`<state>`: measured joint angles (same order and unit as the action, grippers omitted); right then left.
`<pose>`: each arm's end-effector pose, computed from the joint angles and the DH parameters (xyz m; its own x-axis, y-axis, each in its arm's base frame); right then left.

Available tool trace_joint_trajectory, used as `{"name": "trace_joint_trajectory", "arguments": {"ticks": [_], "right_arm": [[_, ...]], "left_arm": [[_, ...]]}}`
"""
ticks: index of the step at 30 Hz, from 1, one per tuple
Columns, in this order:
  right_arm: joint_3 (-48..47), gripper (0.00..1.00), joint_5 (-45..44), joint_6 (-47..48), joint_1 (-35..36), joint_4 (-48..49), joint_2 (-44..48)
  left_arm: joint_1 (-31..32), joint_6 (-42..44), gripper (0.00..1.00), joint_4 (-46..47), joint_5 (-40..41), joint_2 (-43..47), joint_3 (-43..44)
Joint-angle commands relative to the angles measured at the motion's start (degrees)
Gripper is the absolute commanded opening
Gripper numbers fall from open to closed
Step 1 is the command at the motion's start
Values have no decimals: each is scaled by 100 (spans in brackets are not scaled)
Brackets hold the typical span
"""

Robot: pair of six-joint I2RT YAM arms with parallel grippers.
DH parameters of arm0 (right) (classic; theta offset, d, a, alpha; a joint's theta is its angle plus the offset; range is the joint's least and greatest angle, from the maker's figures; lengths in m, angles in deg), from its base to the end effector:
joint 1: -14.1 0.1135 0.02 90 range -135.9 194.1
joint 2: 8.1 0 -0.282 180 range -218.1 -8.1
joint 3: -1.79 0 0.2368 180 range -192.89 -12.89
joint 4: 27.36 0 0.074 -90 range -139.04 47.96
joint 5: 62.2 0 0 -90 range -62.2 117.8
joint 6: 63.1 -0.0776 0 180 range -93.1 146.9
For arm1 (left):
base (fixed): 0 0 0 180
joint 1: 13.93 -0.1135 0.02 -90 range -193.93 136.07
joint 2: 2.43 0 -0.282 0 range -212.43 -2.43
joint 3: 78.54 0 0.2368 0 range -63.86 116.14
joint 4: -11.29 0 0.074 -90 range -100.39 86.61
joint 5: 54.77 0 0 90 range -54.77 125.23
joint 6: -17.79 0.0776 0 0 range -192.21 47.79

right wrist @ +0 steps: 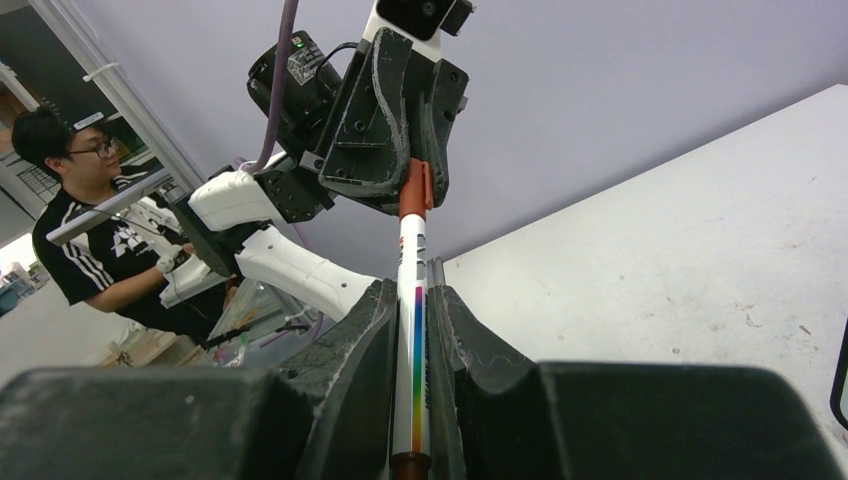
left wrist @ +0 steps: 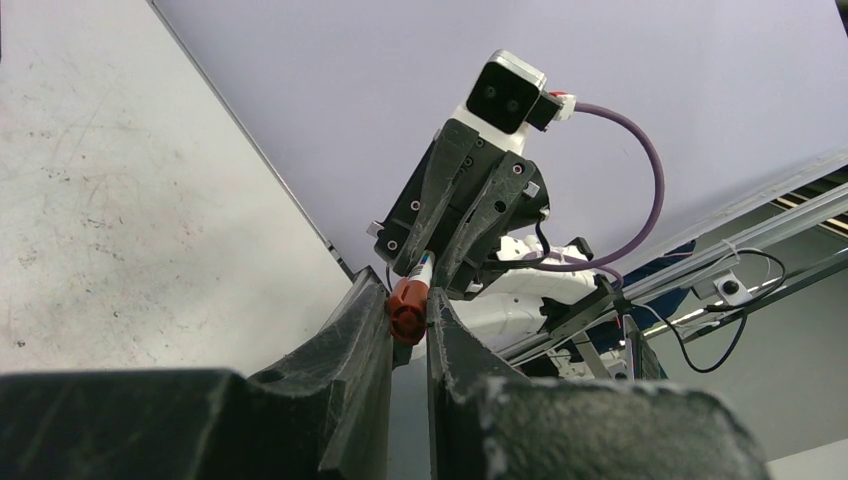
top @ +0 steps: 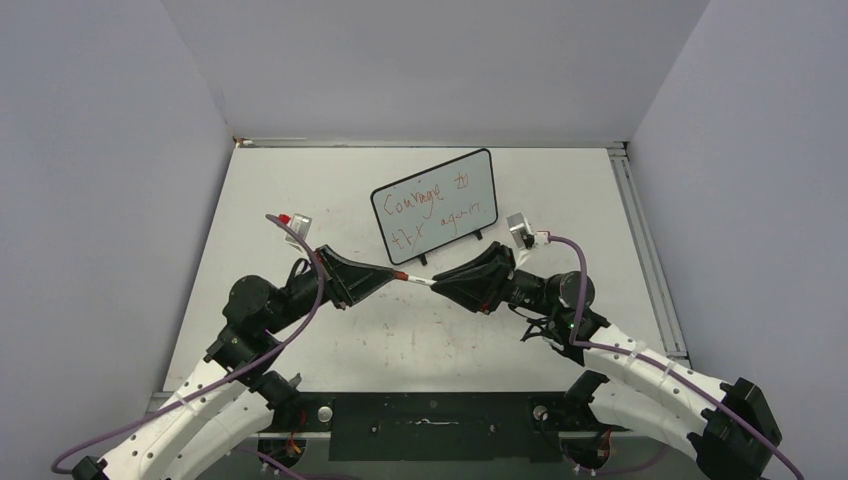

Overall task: Write a sentence on the whiteboard
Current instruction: Close the whiteboard marker at the center of the board.

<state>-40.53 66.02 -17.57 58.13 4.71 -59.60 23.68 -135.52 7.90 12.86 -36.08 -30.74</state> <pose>0.1123 0.1753 0.3489 -0.4700 0.3111 -0.8260 -0.8780 -0.0690 0.4736 0.1072 -0.1199 0.3549 -0.7024 -0.5018 -0.5047 0.5187 0.1248 -0.8458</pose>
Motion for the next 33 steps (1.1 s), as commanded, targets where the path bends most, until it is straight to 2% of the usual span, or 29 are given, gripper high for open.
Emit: {"name": "trace_joint_trajectory", "arguments": {"ticks": [1,16,20,23,24,26,27,31,33], "right_arm": [[-157,5,-302,50,198,476,-16],[-213,5,-444,138,263,403,13],[-217,5,-517,259,264,87,159],[-247,5,-721,463,264,-492,333],[-264,5,-844,572,270,-802,418],[-299,5,-1301,826,269,-1567,636],[-315,5,-1537,944,269,-2051,783],[-315,5,-2981,1243,255,-4005,1358],[-304,5,-3694,1242,256,-4711,1548]], "left_arm": [[407,108,0,-28,-495,-129,-159],[1070,264,0,40,-100,-290,-226],[1069,442,0,-283,6,-246,-113],[945,700,0,-818,222,-188,139],[843,859,10,-1054,248,-186,271],[597,1208,45,-1666,215,-200,585],[492,1429,55,-2102,231,-210,760],[103,2257,82,-3217,629,-73,1335],[-64,2545,88,-3546,786,-9,1468]]}}
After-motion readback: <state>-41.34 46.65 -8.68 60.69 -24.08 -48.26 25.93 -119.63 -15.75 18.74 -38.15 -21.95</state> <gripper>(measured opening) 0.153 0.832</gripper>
